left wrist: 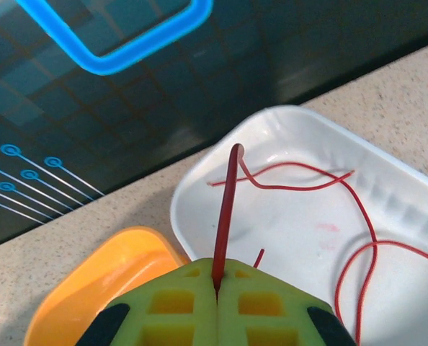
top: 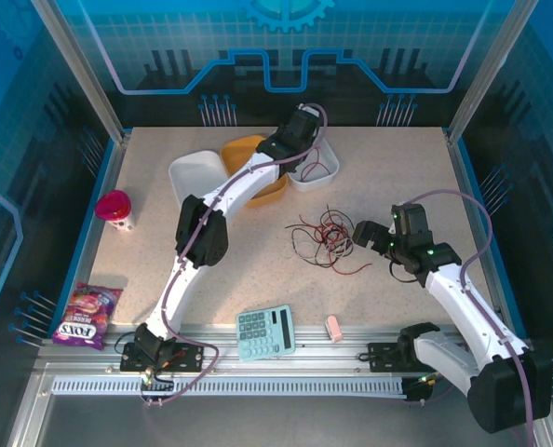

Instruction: Untangle the cables

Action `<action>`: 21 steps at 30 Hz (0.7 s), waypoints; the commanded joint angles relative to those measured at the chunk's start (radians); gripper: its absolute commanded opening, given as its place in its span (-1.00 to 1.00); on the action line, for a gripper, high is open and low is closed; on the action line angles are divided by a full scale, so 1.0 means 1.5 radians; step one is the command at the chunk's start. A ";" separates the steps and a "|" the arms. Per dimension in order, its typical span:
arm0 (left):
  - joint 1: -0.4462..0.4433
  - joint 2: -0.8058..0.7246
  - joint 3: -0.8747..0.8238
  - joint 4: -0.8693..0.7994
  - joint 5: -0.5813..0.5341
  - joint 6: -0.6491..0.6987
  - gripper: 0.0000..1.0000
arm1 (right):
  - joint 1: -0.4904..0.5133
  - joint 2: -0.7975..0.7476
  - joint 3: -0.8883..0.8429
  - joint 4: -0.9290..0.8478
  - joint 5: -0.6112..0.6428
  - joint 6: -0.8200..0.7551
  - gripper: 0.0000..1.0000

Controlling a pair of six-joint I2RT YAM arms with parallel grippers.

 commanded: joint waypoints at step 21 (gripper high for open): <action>-0.044 0.076 -0.011 0.028 0.071 0.066 -0.96 | -0.006 -0.026 0.007 -0.017 -0.003 0.005 0.99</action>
